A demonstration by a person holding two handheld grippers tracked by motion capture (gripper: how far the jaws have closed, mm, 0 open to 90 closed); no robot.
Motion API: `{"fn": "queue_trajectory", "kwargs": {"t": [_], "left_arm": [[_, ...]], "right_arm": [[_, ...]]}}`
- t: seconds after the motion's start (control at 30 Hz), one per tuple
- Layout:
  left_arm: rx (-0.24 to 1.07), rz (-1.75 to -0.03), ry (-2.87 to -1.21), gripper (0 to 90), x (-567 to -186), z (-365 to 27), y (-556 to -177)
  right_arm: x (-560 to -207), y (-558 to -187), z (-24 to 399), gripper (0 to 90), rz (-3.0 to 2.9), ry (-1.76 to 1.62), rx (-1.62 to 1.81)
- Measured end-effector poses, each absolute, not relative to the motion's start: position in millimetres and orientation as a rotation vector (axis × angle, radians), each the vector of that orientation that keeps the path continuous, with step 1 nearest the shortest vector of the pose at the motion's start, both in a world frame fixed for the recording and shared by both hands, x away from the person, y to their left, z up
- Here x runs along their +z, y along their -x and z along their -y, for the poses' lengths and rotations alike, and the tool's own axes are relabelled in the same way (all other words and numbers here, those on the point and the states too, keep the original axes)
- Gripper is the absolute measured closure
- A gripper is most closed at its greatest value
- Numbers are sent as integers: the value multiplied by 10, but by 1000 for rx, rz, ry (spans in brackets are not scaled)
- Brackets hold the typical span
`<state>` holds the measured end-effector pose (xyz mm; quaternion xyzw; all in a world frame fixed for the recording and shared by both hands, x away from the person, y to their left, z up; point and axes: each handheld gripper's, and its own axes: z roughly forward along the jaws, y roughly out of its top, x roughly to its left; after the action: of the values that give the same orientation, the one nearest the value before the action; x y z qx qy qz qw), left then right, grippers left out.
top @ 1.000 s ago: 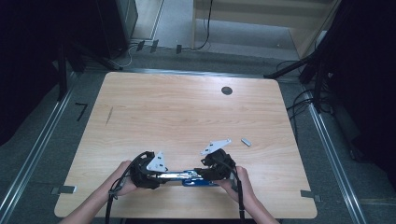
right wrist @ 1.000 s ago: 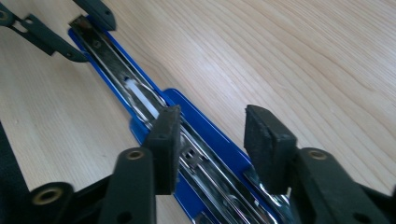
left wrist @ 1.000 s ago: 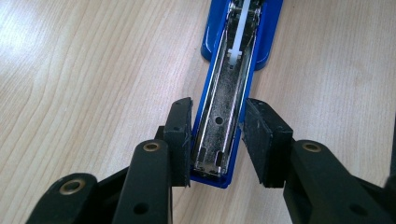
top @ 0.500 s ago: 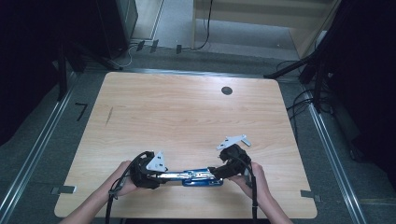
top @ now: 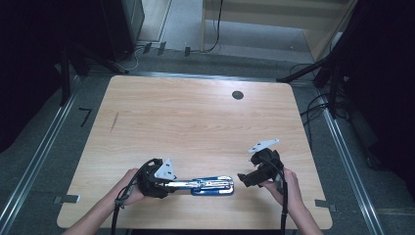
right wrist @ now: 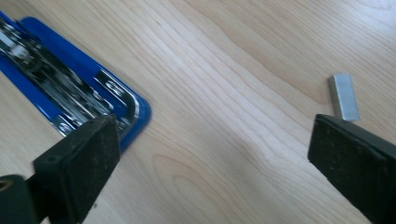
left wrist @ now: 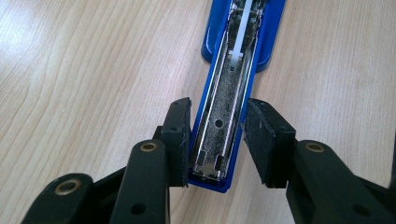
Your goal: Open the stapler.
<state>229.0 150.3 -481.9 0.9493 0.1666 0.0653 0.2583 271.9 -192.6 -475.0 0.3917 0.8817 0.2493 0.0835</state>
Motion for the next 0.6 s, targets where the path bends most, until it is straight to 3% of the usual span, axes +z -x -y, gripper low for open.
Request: {"fn": "queue_trajectory", "kwargs": {"t": [0.6], "left_arm": [[180,-440,-2582,615,-4829,-1495,-2292]], "right_arm": [[-4880,-2871,2206,0,-2619,-1163,715]]}}
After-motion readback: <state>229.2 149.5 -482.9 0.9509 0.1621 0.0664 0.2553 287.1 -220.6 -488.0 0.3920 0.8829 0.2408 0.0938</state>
